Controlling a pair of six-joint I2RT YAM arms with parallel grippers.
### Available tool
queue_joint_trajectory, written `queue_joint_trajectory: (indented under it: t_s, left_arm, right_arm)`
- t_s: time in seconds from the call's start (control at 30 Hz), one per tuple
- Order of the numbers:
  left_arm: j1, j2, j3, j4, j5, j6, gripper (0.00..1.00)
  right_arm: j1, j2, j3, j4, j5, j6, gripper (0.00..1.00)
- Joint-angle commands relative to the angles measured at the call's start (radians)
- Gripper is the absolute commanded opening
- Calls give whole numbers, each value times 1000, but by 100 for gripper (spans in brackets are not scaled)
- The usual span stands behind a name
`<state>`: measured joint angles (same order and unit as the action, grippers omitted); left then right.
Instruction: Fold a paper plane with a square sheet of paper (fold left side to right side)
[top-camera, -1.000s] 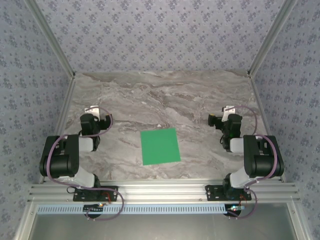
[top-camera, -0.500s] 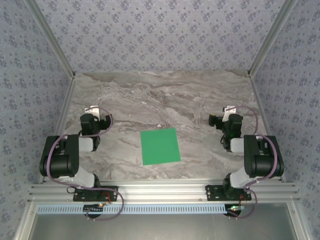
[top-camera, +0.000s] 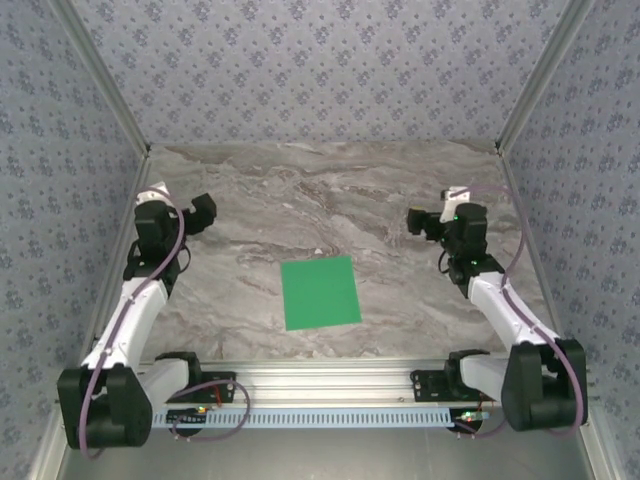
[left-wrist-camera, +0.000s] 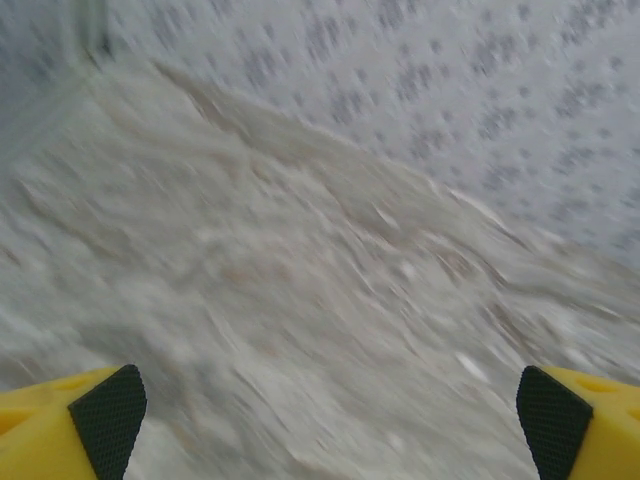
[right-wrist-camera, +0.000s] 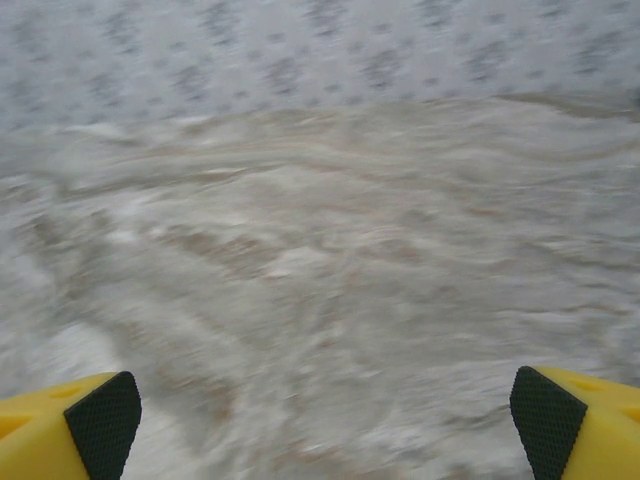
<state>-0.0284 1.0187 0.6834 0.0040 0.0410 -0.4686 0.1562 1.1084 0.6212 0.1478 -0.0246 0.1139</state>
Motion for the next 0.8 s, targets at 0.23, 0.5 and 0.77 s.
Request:
queue_joint_trajectory:
  t_s: [0.23,0.5,0.77]
  left_arm:
    - [-247,-16,-105,-255,194,-300,98]
    - [-271,-48,-94,-309,151,-285,98]
    - [-275,-95,-99,-351,113,-274,98]
  right_arm:
    - [621,173,132,-470,172,231,100]
    - [809,555,409,-586,153,245,100]
    - [782,765,557,-640,122,265,100]
